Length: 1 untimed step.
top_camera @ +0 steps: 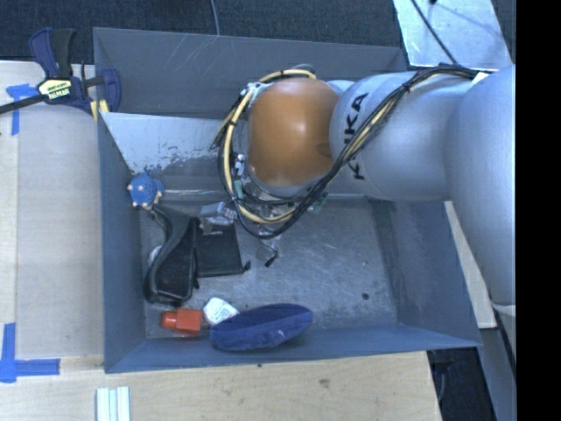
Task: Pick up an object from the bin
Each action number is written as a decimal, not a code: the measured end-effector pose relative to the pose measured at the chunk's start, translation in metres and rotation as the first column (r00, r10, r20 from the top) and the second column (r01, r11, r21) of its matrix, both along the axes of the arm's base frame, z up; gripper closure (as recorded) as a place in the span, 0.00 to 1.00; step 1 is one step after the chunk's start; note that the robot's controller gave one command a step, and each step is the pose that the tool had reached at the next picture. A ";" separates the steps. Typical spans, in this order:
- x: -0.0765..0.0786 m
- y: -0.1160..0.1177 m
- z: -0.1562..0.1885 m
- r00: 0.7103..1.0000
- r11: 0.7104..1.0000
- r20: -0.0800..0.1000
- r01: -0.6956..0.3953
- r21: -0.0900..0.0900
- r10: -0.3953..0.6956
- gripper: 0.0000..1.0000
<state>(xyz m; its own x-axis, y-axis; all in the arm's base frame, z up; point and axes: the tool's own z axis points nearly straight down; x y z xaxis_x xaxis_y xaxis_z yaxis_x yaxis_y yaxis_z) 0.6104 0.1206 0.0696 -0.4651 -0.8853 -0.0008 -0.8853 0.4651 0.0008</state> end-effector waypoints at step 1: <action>0.001 0.000 0.000 1.000 1.000 0.000 0.004 0.001 -0.004 0.00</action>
Offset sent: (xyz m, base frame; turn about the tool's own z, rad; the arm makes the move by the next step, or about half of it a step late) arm 0.0000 0.0000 0.0000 0.0000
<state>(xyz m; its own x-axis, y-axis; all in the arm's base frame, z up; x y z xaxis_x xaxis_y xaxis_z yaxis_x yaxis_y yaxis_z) 0.6110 0.1204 0.0700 -0.4686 -0.8834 -0.0018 -0.8834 0.4686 0.0015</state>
